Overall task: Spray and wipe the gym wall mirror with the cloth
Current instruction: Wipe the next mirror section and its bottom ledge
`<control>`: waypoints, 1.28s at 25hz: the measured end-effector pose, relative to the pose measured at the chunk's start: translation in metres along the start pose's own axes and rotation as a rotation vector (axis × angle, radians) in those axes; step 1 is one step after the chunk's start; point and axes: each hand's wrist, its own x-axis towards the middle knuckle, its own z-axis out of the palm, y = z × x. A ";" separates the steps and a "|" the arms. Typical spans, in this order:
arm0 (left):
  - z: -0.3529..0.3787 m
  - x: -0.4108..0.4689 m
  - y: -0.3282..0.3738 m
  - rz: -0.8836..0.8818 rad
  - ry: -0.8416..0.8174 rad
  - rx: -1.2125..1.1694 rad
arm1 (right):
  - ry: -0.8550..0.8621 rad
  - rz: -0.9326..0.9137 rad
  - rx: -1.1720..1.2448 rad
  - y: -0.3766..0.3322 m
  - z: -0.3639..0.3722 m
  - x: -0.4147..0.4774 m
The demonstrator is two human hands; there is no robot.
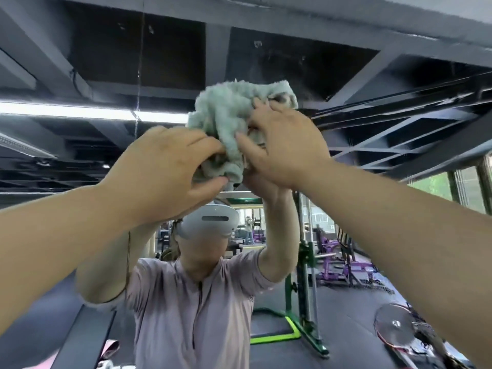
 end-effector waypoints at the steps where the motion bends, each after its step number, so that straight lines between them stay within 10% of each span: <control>1: -0.005 -0.002 0.000 -0.007 0.031 -0.031 | 0.004 0.111 -0.019 0.008 -0.004 0.005; 4: -0.021 -0.007 -0.004 -0.165 0.125 -0.159 | 0.069 0.531 0.017 0.016 -0.014 0.015; 8: -0.028 -0.013 -0.009 -0.201 0.117 -0.132 | -0.135 -0.146 0.126 -0.007 -0.001 -0.027; 12: -0.032 -0.020 -0.008 -0.191 0.124 -0.115 | -0.018 0.554 0.053 0.037 -0.010 0.011; 15: -0.033 -0.019 -0.005 -0.157 0.129 -0.102 | -0.165 0.036 0.201 0.003 0.007 -0.019; 19: -0.029 -0.021 0.001 -0.137 0.156 -0.117 | 0.009 0.415 0.099 0.007 -0.008 0.023; 22: -0.027 -0.026 0.002 -0.079 0.118 -0.134 | -0.149 -0.006 0.014 -0.020 0.002 0.022; 26: -0.027 -0.031 -0.002 -0.087 0.125 -0.129 | -0.045 0.440 -0.082 0.036 -0.007 0.053; 29: -0.025 -0.027 -0.003 -0.086 0.168 -0.124 | -0.205 -0.082 -0.098 -0.011 -0.006 0.012; 32: -0.020 -0.012 0.014 0.055 0.240 -0.092 | -0.237 -0.144 -0.039 -0.023 -0.016 -0.016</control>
